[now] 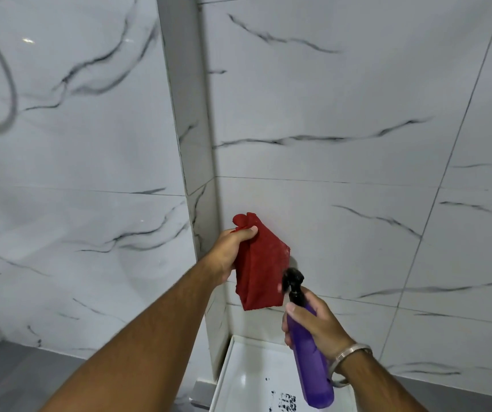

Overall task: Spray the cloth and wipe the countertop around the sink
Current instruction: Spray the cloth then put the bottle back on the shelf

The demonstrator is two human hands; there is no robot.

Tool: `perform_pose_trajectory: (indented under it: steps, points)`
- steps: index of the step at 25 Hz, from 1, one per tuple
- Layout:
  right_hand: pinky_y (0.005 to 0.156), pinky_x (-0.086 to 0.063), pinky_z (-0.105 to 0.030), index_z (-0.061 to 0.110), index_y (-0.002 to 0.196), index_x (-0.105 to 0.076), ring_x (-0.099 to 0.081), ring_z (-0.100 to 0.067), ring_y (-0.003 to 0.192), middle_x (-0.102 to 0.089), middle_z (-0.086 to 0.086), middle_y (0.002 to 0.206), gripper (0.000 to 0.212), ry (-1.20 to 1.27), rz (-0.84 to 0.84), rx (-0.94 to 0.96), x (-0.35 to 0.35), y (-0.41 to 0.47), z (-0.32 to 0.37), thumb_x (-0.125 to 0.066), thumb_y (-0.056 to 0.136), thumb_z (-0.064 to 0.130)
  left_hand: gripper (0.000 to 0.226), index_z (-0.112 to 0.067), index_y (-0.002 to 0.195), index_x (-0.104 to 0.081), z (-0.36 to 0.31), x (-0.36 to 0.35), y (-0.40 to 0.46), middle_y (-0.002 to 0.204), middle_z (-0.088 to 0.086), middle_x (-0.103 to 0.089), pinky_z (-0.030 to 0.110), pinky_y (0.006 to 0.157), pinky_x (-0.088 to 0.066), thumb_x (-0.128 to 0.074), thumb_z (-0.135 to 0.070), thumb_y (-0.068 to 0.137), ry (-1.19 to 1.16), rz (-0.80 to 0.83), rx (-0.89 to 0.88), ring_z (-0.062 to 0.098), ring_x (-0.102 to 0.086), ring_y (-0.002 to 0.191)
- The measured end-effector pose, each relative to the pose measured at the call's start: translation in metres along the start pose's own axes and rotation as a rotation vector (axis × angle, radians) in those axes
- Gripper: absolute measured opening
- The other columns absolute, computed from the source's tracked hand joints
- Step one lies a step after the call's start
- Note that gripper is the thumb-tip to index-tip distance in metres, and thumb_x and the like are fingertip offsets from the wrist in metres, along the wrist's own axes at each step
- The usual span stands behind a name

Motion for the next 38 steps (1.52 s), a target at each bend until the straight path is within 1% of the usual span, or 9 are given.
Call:
perform_pose_trajectory:
  steps: [7, 15, 22, 27, 29, 31, 34, 36, 38]
  points:
    - [0.061, -0.056, -0.040, 0.024, 0.103, -0.064, -0.063, -0.033, 0.063, -0.068, -0.017, 0.077, 0.034, -0.012, 0.072, 0.063, 0.006, 0.021, 0.048, -0.073, 0.080, 0.047, 0.035, -0.012, 0.118, -0.071, 0.004, 0.002, -0.012, 0.111, 0.006, -0.077, 0.041, 0.091, -0.055, -0.067, -0.033, 0.091, 0.007, -0.027, 0.025, 0.023, -0.073, 0.102]
    - [0.060, -0.054, -0.041, 0.021, 0.101, -0.062, -0.062, -0.033, 0.059, -0.066, -0.013, 0.071, 0.032, -0.054, 0.140, -0.021, 0.006, -0.005, -0.031, -0.072, 0.079, 0.042, 0.033, -0.009, 0.120, -0.070, 0.014, 0.011, -0.029, 0.116, 0.011, -0.075, 0.048, 0.102, -0.050, -0.064, -0.027, 0.093, -0.082, -0.137, -0.002, 0.028, -0.070, 0.109]
    - [0.077, -0.051, -0.017, 0.024, 0.114, -0.064, -0.067, -0.006, 0.087, -0.071, 0.004, 0.102, 0.027, -0.127, -0.220, -0.131, 0.023, -0.021, -0.122, -0.068, 0.088, 0.031, 0.030, -0.005, 0.118, -0.070, 0.028, 0.034, -0.047, 0.113, 0.012, -0.076, 0.042, 0.096, -0.053, -0.064, -0.023, 0.095, -0.054, -0.148, 0.027, 0.028, -0.071, 0.107]
    - [0.066, -0.054, -0.037, 0.027, 0.087, -0.061, -0.066, -0.038, 0.076, -0.070, -0.013, 0.080, 0.016, -0.159, -0.641, -0.156, 0.022, -0.038, -0.176, -0.070, 0.089, 0.014, 0.029, -0.005, 0.116, -0.071, 0.051, 0.075, -0.066, 0.111, 0.012, -0.076, 0.038, 0.090, -0.055, -0.063, -0.023, 0.095, -0.061, -0.102, 0.054, 0.027, -0.071, 0.106]
    - [0.061, -0.054, -0.019, 0.025, 0.091, -0.059, -0.067, -0.040, 0.082, -0.068, 0.000, 0.077, 0.017, -0.184, -0.735, -0.144, 0.019, -0.044, -0.183, -0.073, 0.086, 0.016, 0.027, -0.005, 0.113, -0.071, 0.059, 0.093, -0.077, 0.108, 0.011, -0.077, 0.039, 0.089, -0.054, -0.064, -0.022, 0.094, -0.072, -0.097, 0.062, 0.027, -0.072, 0.104]
    - [0.085, -0.055, -0.029, 0.012, 0.122, -0.051, -0.064, -0.038, 0.098, -0.069, -0.008, 0.101, 0.052, -0.224, -0.834, -0.168, 0.016, -0.047, -0.179, -0.080, 0.079, 0.018, 0.030, -0.006, 0.113, -0.071, 0.065, 0.111, -0.086, 0.108, 0.011, -0.077, 0.039, 0.089, -0.054, -0.068, -0.024, 0.090, -0.072, -0.095, 0.074, 0.027, -0.072, 0.104]
    - [0.118, -0.021, -0.047, -0.004, 0.149, -0.013, -0.029, -0.040, 0.142, -0.028, -0.030, 0.153, 0.120, -0.348, -1.118, -0.253, 0.006, -0.070, -0.172, -0.076, 0.068, 0.058, 0.040, -0.004, 0.113, -0.071, 0.068, 0.140, -0.101, 0.108, 0.013, -0.077, 0.038, 0.087, -0.055, -0.071, -0.027, 0.080, -0.080, -0.075, 0.095, 0.029, -0.072, 0.103]
    - [0.118, -0.020, -0.054, -0.007, 0.148, -0.017, -0.024, -0.047, 0.142, -0.023, -0.035, 0.154, 0.127, -0.471, -1.278, -0.299, -0.025, -0.098, -0.176, -0.047, 0.064, 0.084, 0.040, -0.004, 0.110, -0.072, 0.070, 0.160, -0.112, 0.106, 0.013, -0.077, 0.036, 0.085, -0.056, -0.072, -0.027, 0.078, -0.132, -0.066, 0.098, 0.028, -0.073, 0.101]
    - [0.110, -0.031, -0.055, 0.011, 0.139, -0.043, -0.039, -0.047, 0.133, -0.042, -0.030, 0.144, 0.091, -0.389, -1.123, -0.137, -0.086, -0.104, -0.182, -0.056, 0.073, 0.073, 0.039, -0.003, 0.109, -0.073, 0.074, 0.187, -0.122, 0.105, 0.015, -0.077, 0.034, 0.082, -0.057, -0.071, -0.027, 0.079, -0.207, -0.059, 0.103, 0.028, -0.073, 0.100]
Point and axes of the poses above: each hand's wrist, its own y-axis towards the middle knuckle, its own x-axis out of the back of the hand, z = x × y, the point moved 3 cm from there along y, towards the middle knuckle
